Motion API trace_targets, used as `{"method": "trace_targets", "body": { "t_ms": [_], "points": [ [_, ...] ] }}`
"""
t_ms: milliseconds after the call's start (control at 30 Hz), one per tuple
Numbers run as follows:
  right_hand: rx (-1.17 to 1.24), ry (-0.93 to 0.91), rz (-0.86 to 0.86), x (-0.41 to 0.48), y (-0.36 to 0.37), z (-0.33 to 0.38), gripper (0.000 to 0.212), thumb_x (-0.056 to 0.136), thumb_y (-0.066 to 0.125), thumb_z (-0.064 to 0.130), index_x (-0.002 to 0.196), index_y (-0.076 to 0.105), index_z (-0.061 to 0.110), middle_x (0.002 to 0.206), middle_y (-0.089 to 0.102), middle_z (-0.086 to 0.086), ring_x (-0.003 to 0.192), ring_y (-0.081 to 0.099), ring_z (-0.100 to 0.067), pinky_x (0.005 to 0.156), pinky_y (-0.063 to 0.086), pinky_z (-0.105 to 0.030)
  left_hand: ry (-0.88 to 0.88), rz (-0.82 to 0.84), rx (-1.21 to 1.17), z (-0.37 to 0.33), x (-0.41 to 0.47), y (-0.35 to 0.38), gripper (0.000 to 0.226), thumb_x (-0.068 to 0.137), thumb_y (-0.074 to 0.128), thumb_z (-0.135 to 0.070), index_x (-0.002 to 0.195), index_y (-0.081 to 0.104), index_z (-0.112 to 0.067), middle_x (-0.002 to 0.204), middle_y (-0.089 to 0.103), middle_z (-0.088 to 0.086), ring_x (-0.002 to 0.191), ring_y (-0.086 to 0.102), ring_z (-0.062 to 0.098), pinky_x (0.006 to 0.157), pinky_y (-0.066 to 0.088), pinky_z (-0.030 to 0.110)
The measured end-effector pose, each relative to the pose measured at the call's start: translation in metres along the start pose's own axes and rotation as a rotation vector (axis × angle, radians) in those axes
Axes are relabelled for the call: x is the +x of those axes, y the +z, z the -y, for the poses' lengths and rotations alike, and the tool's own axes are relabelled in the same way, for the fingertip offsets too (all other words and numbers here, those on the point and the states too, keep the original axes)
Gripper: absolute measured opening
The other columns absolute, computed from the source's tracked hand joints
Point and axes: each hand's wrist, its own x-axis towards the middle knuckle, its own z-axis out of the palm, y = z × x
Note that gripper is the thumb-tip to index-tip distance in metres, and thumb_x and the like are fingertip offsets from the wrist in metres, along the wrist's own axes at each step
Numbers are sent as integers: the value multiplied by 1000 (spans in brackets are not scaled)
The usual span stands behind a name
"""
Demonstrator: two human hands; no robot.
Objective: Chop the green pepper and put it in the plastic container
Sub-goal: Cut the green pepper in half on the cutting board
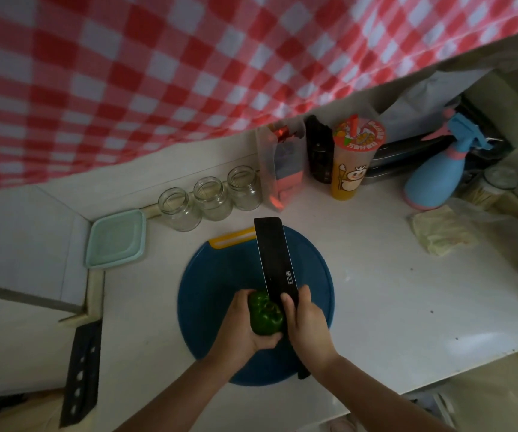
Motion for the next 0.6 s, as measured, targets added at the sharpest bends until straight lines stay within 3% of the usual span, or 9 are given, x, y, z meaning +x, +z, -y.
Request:
{"method": "trace_targets", "body": {
  "t_ms": [167, 400, 600],
  "points": [
    [-36, -23, 23, 4, -1, 2, 15, 99, 40, 32, 95, 36, 17, 75, 61, -4, 64, 60, -18, 54, 44, -25, -3, 46, 10, 0, 3, -5, 77, 56, 86, -31, 118, 42, -19, 109, 47, -8, 100, 51, 6, 85, 43, 16],
    [-36, -68, 91, 17, -6, 0, 16, 99, 40, 32, 98, 39, 16, 77, 63, -6, 65, 62, -19, 56, 51, -33, 12, 171, 28, 0, 15, -18, 68, 61, 84, -30, 111, 38, -26, 105, 46, -13, 95, 49, -4, 73, 37, 4],
    [10, -162, 158, 25, -8, -1, 15, 97, 39, 33, 96, 38, 18, 68, 52, 10, 57, 54, -3, 51, 43, -21, -6, 328, 25, 2, 28, -33, 71, 60, 83, -35, 116, 40, -29, 112, 52, -12, 104, 52, 0, 89, 47, 24]
  ]
}}
